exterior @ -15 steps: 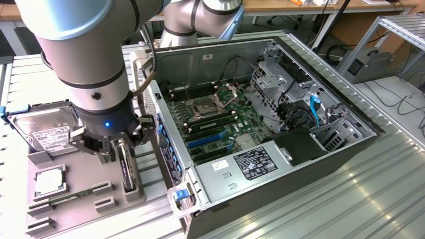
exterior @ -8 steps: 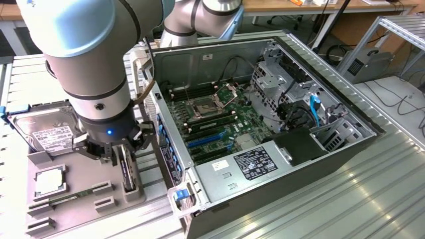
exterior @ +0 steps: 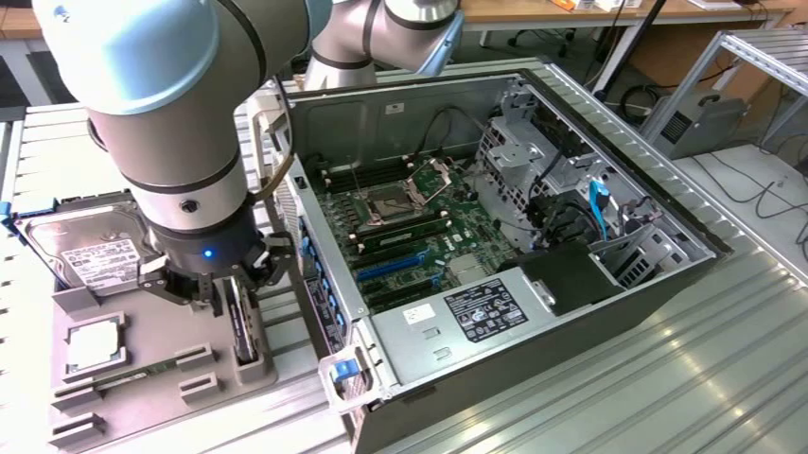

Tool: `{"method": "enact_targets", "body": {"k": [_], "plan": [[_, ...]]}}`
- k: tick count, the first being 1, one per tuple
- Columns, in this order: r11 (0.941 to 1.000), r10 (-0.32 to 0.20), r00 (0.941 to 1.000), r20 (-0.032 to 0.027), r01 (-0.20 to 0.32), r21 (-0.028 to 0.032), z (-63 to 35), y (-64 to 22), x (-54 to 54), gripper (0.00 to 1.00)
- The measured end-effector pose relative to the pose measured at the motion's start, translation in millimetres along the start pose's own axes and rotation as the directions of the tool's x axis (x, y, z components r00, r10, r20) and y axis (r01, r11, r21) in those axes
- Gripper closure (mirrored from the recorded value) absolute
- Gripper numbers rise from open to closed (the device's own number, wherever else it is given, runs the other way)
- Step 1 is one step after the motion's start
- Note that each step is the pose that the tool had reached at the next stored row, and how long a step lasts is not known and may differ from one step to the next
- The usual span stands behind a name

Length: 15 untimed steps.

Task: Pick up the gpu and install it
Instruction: 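Pick up the gpu and move the gpu toward the slot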

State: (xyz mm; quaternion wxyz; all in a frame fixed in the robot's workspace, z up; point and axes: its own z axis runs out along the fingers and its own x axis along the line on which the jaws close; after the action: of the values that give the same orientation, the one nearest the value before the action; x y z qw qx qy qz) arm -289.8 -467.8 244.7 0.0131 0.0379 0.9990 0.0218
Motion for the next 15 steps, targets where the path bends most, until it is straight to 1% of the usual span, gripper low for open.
{"method": "enact_targets", "body": {"k": [3, 6, 15], "plan": [[1.0000, 0.000, 1.0000, -0.0001, 0.000, 0.0001, 0.5, 0.7, 1.2, 0.58], [1.0000, 0.000, 1.0000, -0.0003, 0.000, 0.0002, 3.8, 0.8, 1.5, 0.58], [1.0000, 0.000, 1.0000, -0.0002, 0.000, 0.0002, 4.3, 0.9, 0.2, 0.58]]}}
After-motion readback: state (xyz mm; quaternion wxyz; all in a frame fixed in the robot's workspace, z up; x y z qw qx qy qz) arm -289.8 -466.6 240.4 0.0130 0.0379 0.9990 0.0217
